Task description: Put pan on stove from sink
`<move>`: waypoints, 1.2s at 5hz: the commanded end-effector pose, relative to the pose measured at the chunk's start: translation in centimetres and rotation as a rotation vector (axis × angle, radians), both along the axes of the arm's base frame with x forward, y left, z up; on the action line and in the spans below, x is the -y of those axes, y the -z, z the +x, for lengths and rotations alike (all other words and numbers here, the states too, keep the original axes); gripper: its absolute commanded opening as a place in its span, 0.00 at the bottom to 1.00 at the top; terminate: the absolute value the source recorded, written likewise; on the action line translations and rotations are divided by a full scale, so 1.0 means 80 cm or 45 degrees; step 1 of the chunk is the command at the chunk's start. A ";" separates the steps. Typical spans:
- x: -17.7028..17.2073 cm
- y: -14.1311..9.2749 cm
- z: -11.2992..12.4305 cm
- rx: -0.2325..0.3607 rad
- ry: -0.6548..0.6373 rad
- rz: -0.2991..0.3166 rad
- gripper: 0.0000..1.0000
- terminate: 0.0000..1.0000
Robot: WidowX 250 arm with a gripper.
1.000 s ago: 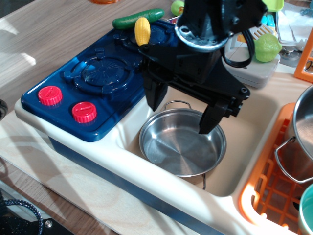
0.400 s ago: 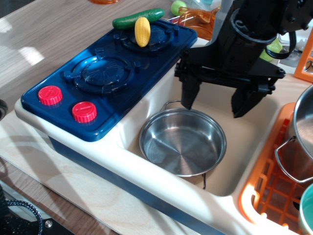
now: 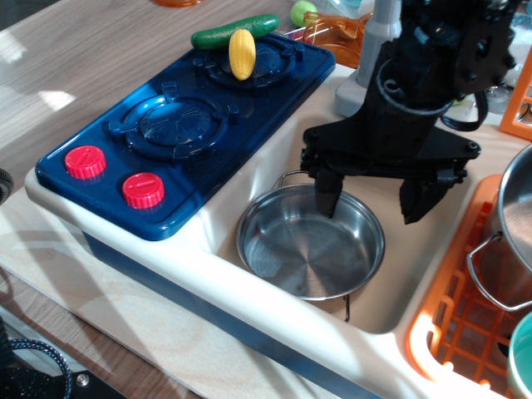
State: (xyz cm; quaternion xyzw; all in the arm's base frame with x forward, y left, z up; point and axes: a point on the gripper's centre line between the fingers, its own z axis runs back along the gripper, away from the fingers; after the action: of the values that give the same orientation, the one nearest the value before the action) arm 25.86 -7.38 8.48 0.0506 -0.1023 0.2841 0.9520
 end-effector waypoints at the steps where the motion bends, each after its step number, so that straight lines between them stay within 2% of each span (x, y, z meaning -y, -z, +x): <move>1: -0.011 0.002 0.005 0.108 0.000 -0.035 1.00 0.00; 2: -0.016 0.015 0.006 0.124 -0.016 -0.054 1.00 0.00; 3: -0.017 0.028 0.008 0.099 -0.032 -0.085 0.00 0.00; 5: -0.008 0.010 0.011 0.042 -0.044 -0.074 0.00 0.00; 6: -0.001 -0.016 0.012 -0.029 -0.034 -0.066 0.00 0.00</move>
State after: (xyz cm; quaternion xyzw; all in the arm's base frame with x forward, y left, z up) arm 26.10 -7.60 9.63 0.0454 -0.0554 0.3070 0.9490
